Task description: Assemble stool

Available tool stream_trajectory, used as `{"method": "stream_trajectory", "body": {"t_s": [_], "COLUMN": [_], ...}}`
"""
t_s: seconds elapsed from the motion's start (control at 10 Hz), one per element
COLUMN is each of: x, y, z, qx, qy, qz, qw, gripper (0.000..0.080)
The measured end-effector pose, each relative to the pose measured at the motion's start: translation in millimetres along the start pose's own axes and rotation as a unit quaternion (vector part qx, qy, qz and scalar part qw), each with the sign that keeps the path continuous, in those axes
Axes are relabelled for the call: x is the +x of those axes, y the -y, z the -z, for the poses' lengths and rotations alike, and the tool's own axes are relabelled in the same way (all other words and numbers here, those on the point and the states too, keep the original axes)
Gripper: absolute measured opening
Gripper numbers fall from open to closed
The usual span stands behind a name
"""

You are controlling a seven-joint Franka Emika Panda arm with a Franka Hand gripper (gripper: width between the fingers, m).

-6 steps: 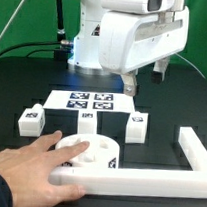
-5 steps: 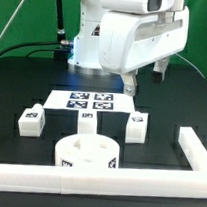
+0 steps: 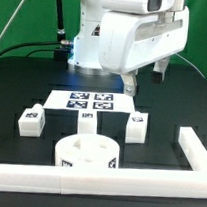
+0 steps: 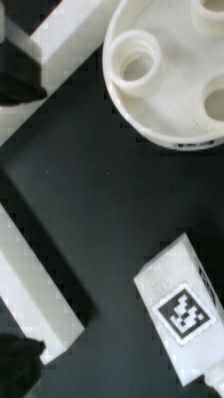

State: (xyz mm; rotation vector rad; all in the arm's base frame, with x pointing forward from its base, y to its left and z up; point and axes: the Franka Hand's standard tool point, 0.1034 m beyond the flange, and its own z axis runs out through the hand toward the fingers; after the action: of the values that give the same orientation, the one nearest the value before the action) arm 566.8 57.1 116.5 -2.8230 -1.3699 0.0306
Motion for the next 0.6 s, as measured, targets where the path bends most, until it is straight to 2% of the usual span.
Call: {"method": "stream_trajectory", "body": {"t_s": [0.1, 0.4, 0.6], "x": [-4.5, -30.3, -36.9], "y": [-4.4, -24.9, -32.7], "z": [0.5, -26.1, -40.0], "qx": [-0.002, -0.01, -0.017], "qy": [0.001, 0.001, -0.002], "qz": [-0.003, 0.011, 0.01], "qw": [1.0, 1.0, 1.0], "gripper": [0.065, 0.065, 0.065]}}
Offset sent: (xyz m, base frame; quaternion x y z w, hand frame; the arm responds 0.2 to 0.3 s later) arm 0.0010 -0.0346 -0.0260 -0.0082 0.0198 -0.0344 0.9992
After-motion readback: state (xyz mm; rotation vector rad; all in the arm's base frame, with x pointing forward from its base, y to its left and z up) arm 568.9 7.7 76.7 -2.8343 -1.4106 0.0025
